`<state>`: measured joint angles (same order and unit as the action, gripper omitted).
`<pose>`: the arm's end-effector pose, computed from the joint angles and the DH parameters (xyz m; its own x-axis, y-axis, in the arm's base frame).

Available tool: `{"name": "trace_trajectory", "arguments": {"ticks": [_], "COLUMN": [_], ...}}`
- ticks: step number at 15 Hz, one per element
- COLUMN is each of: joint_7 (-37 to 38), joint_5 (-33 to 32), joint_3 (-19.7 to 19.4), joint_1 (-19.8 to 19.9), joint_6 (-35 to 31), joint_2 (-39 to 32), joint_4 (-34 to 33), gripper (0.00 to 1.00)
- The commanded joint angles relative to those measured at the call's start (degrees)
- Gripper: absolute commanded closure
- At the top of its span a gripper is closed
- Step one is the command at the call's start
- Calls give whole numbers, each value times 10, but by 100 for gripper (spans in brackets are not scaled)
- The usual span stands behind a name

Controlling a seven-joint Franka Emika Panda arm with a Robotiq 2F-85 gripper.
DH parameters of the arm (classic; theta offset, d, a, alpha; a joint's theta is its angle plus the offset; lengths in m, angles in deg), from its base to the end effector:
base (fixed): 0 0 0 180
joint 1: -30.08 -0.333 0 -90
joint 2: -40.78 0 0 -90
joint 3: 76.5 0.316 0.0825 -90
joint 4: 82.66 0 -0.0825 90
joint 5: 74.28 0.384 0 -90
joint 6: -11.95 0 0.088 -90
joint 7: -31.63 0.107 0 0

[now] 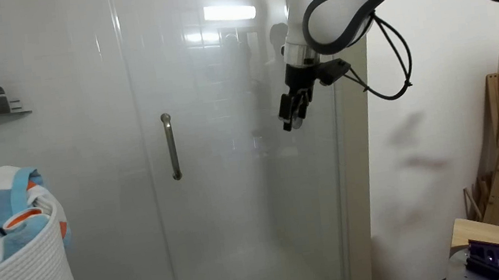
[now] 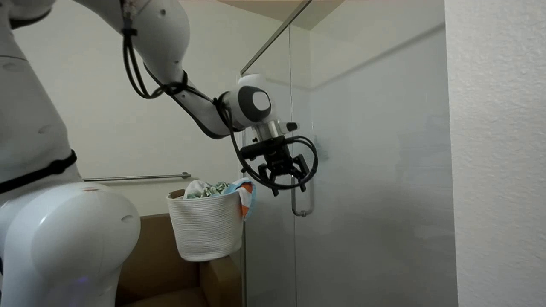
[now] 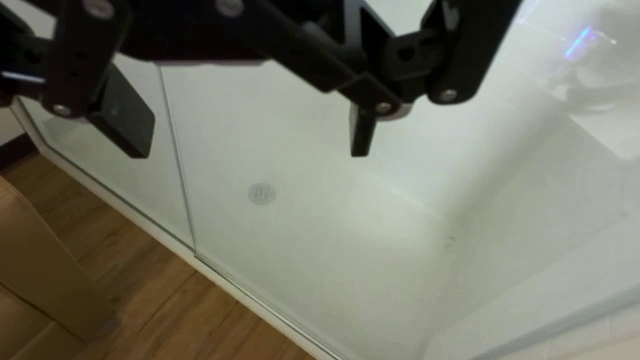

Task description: Open the shower door

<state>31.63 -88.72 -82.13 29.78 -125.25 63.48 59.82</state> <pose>0.4426 -0.0448 0.4608 0.9544 0.0912 0.2844 0.0405 -0.9829 0.1794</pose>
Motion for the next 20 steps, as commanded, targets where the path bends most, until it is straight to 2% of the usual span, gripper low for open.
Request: {"name": "trace_trajectory", "arguments": {"ticks": [1,9,11,13,15,16,17,18,19,20], "joint_7": [-6,-11,-27,-56,-100,-141,-188,-226,-256,-290], "joint_5": [10,10,20,35,78,120,174,225,272,321], "joint_3": [18,18,9,2,-8,-16,-38,-68,-71,-44], "joint_1": [17,21,15,3,-18,-36,-74,-129,-159,-156], "joint_6": [-3,-14,-72,-157,-231,-265,-291,-310,-315,-304], "joint_2": [-25,-14,-42,-90,-151,-186,-218,-247,-265,-277], "joint_4": [-11,-10,-21,-45,-78,-98,-120,-142,-164,-190], "gripper": [0,0,0,0,0,0,0,0,0,0]}}
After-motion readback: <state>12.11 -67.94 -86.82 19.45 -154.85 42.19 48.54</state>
